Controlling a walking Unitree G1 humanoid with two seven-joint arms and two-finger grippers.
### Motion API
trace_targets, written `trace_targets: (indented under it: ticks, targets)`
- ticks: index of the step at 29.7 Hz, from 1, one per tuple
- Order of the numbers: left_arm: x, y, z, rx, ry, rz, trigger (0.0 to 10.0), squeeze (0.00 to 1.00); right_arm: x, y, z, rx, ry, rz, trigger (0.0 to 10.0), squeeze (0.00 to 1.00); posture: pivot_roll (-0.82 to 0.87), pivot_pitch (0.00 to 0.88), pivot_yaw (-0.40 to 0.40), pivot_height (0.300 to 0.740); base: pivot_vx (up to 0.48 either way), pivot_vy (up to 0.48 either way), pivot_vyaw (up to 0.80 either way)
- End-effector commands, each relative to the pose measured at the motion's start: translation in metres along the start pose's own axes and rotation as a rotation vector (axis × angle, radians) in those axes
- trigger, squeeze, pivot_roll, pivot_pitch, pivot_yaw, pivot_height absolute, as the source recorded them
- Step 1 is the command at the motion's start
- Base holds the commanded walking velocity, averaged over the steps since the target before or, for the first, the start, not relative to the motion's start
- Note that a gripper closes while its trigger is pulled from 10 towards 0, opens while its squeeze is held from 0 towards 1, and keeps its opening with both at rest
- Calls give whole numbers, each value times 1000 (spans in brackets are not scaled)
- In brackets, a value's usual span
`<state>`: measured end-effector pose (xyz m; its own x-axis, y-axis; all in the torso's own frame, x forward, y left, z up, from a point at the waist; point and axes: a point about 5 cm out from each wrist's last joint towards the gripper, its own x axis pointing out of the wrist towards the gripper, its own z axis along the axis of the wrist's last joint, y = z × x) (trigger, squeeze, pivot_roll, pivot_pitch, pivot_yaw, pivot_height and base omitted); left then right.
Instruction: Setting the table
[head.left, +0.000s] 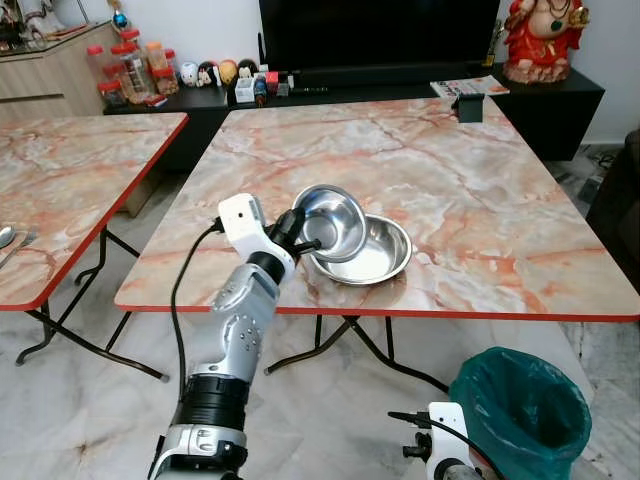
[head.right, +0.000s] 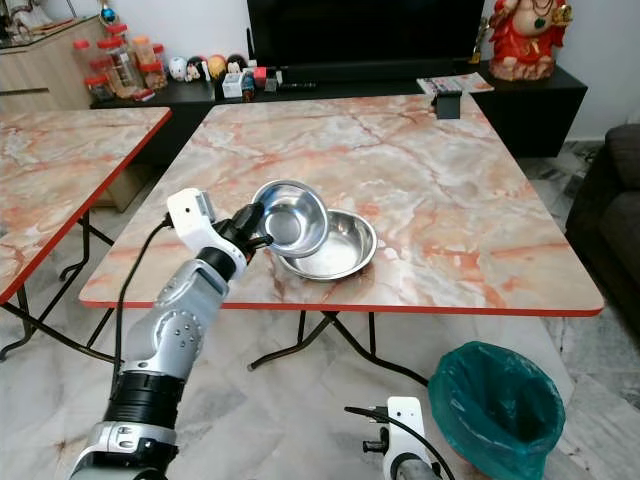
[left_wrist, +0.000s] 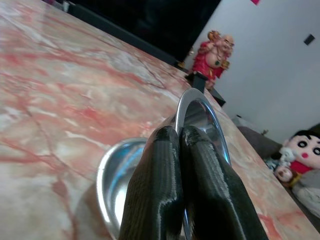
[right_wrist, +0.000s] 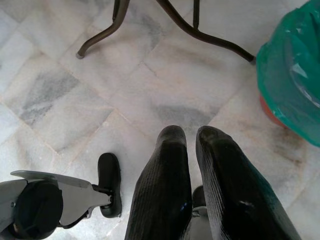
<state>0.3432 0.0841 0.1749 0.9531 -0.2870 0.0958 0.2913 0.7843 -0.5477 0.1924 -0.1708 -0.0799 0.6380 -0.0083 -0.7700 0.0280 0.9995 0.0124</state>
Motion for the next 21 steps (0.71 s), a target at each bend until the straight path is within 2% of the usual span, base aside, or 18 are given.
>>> trace_targets:
  ticks: [1,8,21]
  targets:
    - [1,-1,7,15,-23,-5,10000,0,1,2,2,4,-4,2,10000,0,11,0,73,714,0,0,0]
    - [1,-1,6,20,-20,-5,10000,0,1,1,2,37,2,-11,10000,0,9,0,74,714,0,0,0]
    - [1,-1,8,22,-29,-8,10000,0,1,1,3,44,-6,-8,10000,0,12,0,77,714,0,0,0]
